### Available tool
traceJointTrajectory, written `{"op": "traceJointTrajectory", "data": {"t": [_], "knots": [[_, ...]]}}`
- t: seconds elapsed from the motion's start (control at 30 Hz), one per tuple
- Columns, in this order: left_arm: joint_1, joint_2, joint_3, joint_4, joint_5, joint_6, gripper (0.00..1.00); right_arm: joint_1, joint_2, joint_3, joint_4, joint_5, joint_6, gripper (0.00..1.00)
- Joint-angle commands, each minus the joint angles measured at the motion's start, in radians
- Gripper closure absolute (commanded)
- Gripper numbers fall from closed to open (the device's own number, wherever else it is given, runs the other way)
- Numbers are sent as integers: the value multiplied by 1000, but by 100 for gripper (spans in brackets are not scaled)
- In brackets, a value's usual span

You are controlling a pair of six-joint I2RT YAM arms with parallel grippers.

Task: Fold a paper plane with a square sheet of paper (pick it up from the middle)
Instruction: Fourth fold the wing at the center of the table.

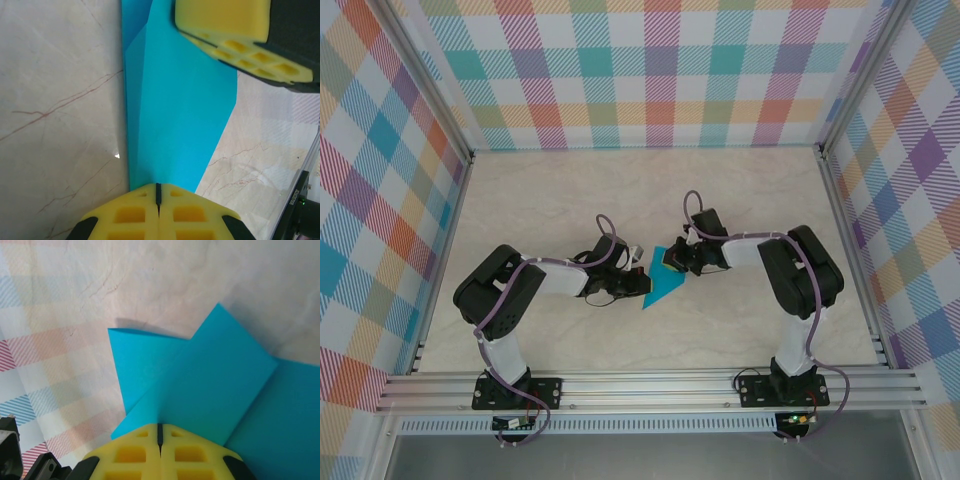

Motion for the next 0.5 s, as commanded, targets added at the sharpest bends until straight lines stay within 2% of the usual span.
{"op": "traceJointTrajectory", "data": {"t": [0.0,0.47], "knots": [[-11,94,-54,-201,-84,30,100,-30,31,23,-56,107,-48,98],[-10,90,-69,-194,-81,34,100,-135,75,42,-34,72,-65,97]]}}
